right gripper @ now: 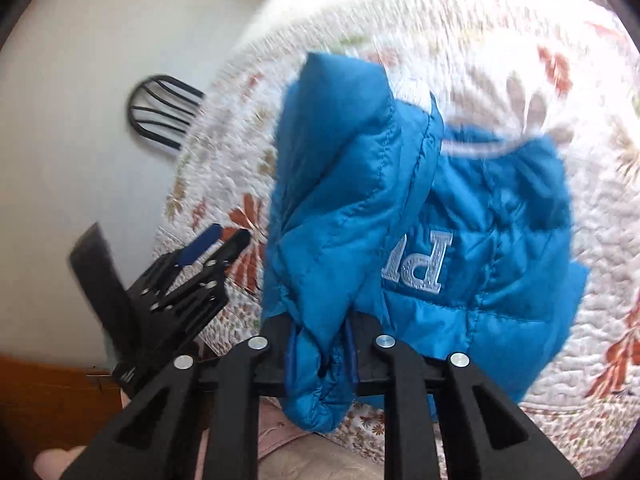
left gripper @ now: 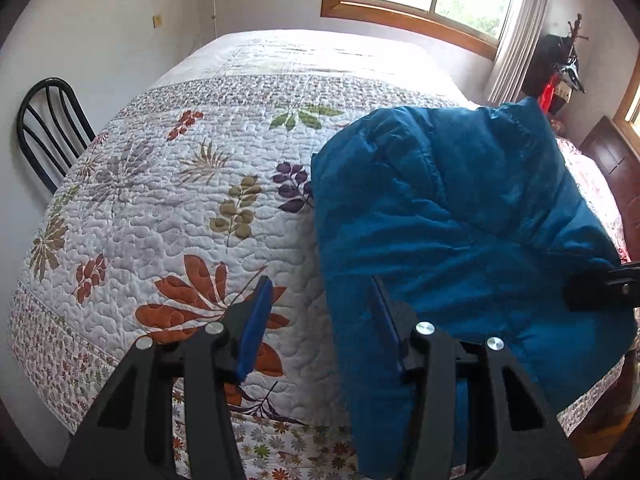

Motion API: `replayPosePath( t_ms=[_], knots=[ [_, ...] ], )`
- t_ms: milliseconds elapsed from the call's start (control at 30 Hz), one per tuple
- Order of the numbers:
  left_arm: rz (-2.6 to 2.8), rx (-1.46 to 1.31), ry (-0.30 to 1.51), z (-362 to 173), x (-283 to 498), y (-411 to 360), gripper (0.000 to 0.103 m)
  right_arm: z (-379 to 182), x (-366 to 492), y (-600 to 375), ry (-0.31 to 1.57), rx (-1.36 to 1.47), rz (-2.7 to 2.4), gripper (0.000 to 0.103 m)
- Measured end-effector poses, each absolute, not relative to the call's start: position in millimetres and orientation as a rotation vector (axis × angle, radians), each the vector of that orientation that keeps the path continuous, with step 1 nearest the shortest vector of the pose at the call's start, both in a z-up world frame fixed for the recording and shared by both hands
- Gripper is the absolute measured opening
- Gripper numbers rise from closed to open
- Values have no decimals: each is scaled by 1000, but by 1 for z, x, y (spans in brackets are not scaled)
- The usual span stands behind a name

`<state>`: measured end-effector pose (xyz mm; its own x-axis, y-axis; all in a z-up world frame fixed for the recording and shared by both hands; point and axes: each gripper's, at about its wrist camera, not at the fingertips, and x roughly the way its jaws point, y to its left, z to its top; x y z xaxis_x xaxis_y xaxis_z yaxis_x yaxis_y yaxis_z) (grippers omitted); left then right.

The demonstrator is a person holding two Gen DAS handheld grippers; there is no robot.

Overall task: Fold large clothes
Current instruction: 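Lift the held edge with the right gripper and fold it toward the left gripper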

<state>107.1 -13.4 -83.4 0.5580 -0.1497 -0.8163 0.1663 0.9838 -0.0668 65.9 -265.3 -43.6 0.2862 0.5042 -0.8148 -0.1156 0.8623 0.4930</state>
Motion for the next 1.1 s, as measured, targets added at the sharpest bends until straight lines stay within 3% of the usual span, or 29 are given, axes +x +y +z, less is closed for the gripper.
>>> replayPosePath(
  t_ms=[167, 433, 700, 1033, 1100],
  knots=[
    [-307, 67, 906, -63, 94, -67, 48, -33, 24, -306, 1146, 368, 289, 18],
    [-427, 221, 1000, -110, 79, -146, 49, -114, -3, -368, 1263, 524, 143, 19],
    [-404, 209, 1048, -138, 78, -153, 50, -172, 18, -370, 1355, 483, 146, 26],
    [-392, 173, 1064, -143, 83, -147, 50, -166, 24, -351, 1364, 411, 126, 28],
    [-389, 158, 1074, -138, 84, -144, 50, -154, 19, -349, 1359, 373, 120, 38]
  ],
)
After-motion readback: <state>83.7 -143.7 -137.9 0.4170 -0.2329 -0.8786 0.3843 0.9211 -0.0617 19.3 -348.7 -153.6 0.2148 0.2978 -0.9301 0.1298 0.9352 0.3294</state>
